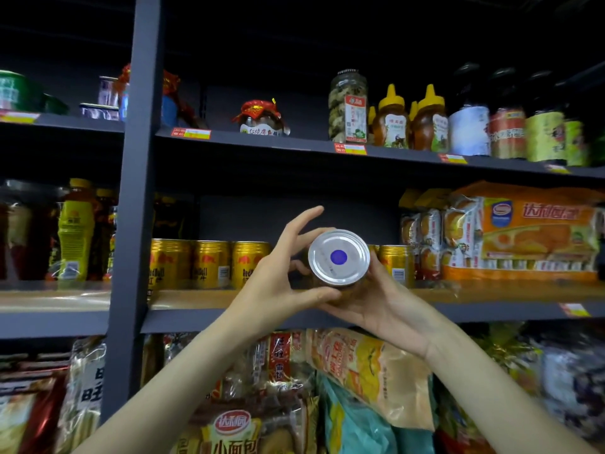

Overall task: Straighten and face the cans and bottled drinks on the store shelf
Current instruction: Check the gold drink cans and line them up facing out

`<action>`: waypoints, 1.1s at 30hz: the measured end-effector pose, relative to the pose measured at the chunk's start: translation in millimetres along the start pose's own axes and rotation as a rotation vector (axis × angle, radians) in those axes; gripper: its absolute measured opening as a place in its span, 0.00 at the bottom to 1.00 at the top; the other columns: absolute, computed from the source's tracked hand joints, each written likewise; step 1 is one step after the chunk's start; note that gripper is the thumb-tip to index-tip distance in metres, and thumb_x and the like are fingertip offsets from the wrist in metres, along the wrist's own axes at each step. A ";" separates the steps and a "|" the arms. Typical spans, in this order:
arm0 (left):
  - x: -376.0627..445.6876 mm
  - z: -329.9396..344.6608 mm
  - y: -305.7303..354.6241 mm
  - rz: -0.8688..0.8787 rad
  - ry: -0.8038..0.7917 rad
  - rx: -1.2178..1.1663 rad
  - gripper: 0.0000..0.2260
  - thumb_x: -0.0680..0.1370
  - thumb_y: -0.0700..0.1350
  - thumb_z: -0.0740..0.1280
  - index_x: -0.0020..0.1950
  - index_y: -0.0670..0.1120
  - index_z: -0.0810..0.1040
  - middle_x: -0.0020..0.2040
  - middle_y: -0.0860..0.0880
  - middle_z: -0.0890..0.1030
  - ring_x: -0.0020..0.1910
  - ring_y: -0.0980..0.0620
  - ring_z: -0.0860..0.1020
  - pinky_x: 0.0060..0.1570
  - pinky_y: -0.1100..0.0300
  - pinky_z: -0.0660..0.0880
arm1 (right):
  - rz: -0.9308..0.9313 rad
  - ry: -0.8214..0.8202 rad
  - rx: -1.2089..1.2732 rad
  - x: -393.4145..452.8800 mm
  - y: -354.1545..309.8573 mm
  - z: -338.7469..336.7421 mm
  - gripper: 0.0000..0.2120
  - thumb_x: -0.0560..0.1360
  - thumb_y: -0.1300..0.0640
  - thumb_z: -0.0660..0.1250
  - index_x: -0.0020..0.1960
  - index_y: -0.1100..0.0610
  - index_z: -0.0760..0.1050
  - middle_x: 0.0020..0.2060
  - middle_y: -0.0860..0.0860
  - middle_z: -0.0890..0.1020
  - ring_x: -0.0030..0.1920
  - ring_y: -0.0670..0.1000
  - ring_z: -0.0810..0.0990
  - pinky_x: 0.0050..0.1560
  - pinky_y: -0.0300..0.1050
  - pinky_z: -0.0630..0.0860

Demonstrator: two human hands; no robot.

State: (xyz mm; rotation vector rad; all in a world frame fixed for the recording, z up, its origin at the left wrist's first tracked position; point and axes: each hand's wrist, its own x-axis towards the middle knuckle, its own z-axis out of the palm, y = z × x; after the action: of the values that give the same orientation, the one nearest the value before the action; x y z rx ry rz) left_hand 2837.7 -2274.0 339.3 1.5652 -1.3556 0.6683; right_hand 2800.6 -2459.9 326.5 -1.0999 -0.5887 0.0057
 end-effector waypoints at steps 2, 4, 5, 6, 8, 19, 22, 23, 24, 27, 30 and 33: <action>-2.0 -1.7 -0.2 -0.012 -0.021 0.010 0.38 0.69 0.42 0.75 0.71 0.59 0.58 0.66 0.62 0.71 0.66 0.60 0.69 0.59 0.61 0.73 | -0.065 0.083 -0.070 0.8 -1.6 3.7 0.32 0.63 0.49 0.75 0.63 0.58 0.75 0.61 0.62 0.78 0.59 0.62 0.79 0.53 0.58 0.79; -4.1 -1.7 -2.1 -0.044 -0.024 0.008 0.34 0.71 0.41 0.73 0.70 0.59 0.60 0.65 0.62 0.71 0.64 0.61 0.71 0.59 0.62 0.74 | -0.202 0.226 -0.236 1.8 -4.0 9.2 0.27 0.64 0.51 0.72 0.62 0.55 0.75 0.60 0.60 0.78 0.56 0.59 0.81 0.51 0.55 0.80; -5.8 -1.1 -3.7 -0.083 -0.013 -0.032 0.33 0.71 0.41 0.72 0.70 0.59 0.61 0.65 0.60 0.71 0.63 0.60 0.72 0.57 0.62 0.75 | -0.286 0.290 -0.365 2.1 -4.9 12.3 0.27 0.64 0.52 0.72 0.62 0.52 0.74 0.60 0.58 0.78 0.55 0.56 0.81 0.50 0.51 0.81; -7.3 -0.4 -4.0 -0.137 0.002 -0.103 0.32 0.72 0.43 0.72 0.70 0.60 0.61 0.65 0.58 0.71 0.62 0.59 0.74 0.56 0.62 0.75 | -0.373 0.356 -0.521 2.8 -5.6 14.6 0.27 0.64 0.52 0.73 0.62 0.48 0.72 0.58 0.55 0.78 0.54 0.52 0.81 0.49 0.46 0.80; -8.3 1.9 -2.5 -0.247 0.021 -0.310 0.30 0.71 0.48 0.71 0.69 0.61 0.63 0.64 0.54 0.73 0.59 0.54 0.78 0.55 0.60 0.77 | -0.547 0.454 -0.777 3.2 -5.5 18.9 0.27 0.64 0.54 0.75 0.60 0.44 0.69 0.54 0.46 0.75 0.51 0.44 0.79 0.45 0.37 0.78; -0.4 -7.0 5.3 -0.100 0.045 -0.194 0.24 0.72 0.35 0.69 0.64 0.53 0.69 0.65 0.52 0.70 0.60 0.54 0.76 0.49 0.62 0.77 | -0.243 0.229 -0.233 -6.6 -13.9 11.9 0.26 0.67 0.53 0.68 0.64 0.56 0.70 0.50 0.56 0.83 0.47 0.56 0.84 0.42 0.44 0.82; 0.3 -7.6 9.7 -0.094 -0.026 -0.181 0.25 0.72 0.32 0.69 0.63 0.54 0.69 0.65 0.56 0.69 0.60 0.61 0.74 0.49 0.65 0.76 | -0.208 0.256 -0.102 -7.2 -11.2 14.1 0.25 0.65 0.54 0.70 0.60 0.58 0.72 0.52 0.59 0.82 0.46 0.55 0.85 0.40 0.44 0.82; -0.2 -6.4 10.7 -0.103 -0.025 -0.186 0.26 0.72 0.33 0.69 0.64 0.55 0.68 0.65 0.58 0.69 0.59 0.63 0.74 0.49 0.66 0.76 | -0.206 0.267 -0.067 -7.4 -10.3 14.6 0.25 0.65 0.55 0.70 0.61 0.58 0.72 0.54 0.59 0.81 0.46 0.55 0.85 0.39 0.44 0.81; -0.6 -4.7 12.1 -0.119 0.006 -0.198 0.27 0.71 0.36 0.70 0.64 0.57 0.67 0.64 0.59 0.69 0.58 0.63 0.75 0.48 0.66 0.76 | -0.204 0.270 -0.029 -7.6 -9.4 13.5 0.26 0.65 0.56 0.70 0.62 0.59 0.72 0.55 0.60 0.80 0.47 0.55 0.85 0.40 0.44 0.81; -2.1 2.6 16.3 -0.138 0.171 -0.230 0.30 0.65 0.43 0.73 0.63 0.59 0.66 0.61 0.60 0.73 0.56 0.62 0.77 0.48 0.65 0.77 | -0.179 0.218 0.074 -7.4 -7.5 6.3 0.35 0.61 0.56 0.77 0.65 0.60 0.71 0.57 0.62 0.80 0.53 0.58 0.83 0.42 0.46 0.81; -2.0 7.6 18.5 -0.039 0.192 -0.105 0.31 0.63 0.46 0.75 0.63 0.56 0.67 0.59 0.61 0.75 0.58 0.60 0.76 0.51 0.64 0.77 | -0.143 0.100 0.124 -7.2 -7.5 -0.3 0.43 0.49 0.56 0.85 0.61 0.61 0.74 0.57 0.64 0.80 0.55 0.60 0.82 0.44 0.48 0.81; -1.0 5.7 20.8 0.014 0.165 -0.052 0.32 0.63 0.47 0.76 0.64 0.56 0.67 0.62 0.62 0.74 0.61 0.58 0.74 0.55 0.61 0.76 | -0.129 0.054 0.145 -5.6 -8.4 -4.0 0.43 0.49 0.57 0.85 0.61 0.62 0.74 0.59 0.65 0.79 0.56 0.61 0.81 0.46 0.49 0.81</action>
State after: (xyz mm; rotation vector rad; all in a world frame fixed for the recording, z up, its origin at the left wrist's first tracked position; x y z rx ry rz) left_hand 2816.6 -2277.7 342.1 1.4282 -1.2528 0.7486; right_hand 2795.3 -2468.9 329.9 -0.9171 -0.6003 -0.0920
